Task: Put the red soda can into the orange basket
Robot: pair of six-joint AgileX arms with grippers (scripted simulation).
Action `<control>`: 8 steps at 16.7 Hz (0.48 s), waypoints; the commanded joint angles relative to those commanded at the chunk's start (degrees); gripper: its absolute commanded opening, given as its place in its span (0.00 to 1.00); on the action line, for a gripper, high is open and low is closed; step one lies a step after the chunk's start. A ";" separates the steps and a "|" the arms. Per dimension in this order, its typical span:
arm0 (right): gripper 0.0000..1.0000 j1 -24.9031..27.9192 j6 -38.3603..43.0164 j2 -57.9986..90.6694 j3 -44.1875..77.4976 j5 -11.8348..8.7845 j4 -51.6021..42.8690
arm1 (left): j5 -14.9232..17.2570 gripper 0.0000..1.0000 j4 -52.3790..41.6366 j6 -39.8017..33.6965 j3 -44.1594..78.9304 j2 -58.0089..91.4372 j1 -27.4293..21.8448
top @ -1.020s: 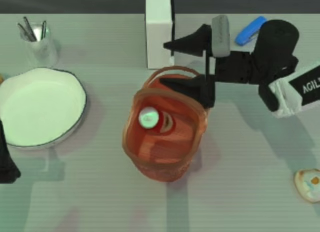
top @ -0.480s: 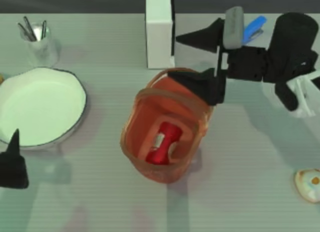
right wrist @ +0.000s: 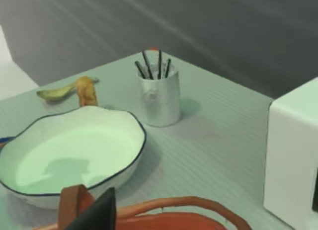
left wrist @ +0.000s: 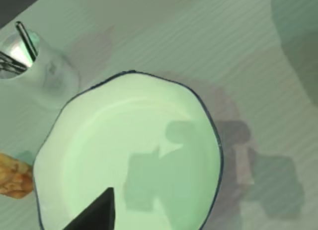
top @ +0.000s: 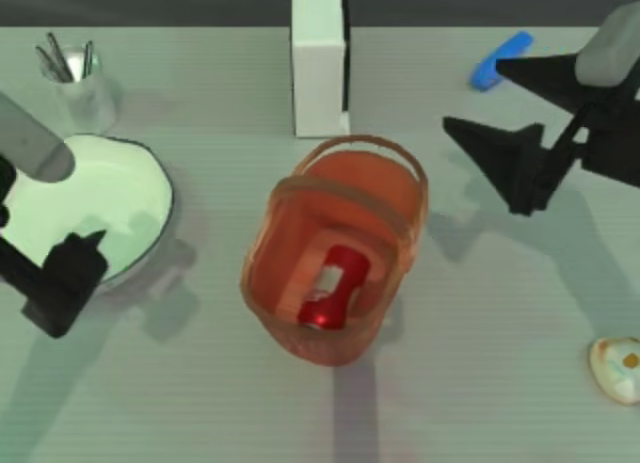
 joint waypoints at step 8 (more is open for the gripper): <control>1.00 -6.80 -0.15 -46.39 -23.44 23.35 -22.08 | 0.27 1.00 -26.48 22.15 49.45 42.80 -13.06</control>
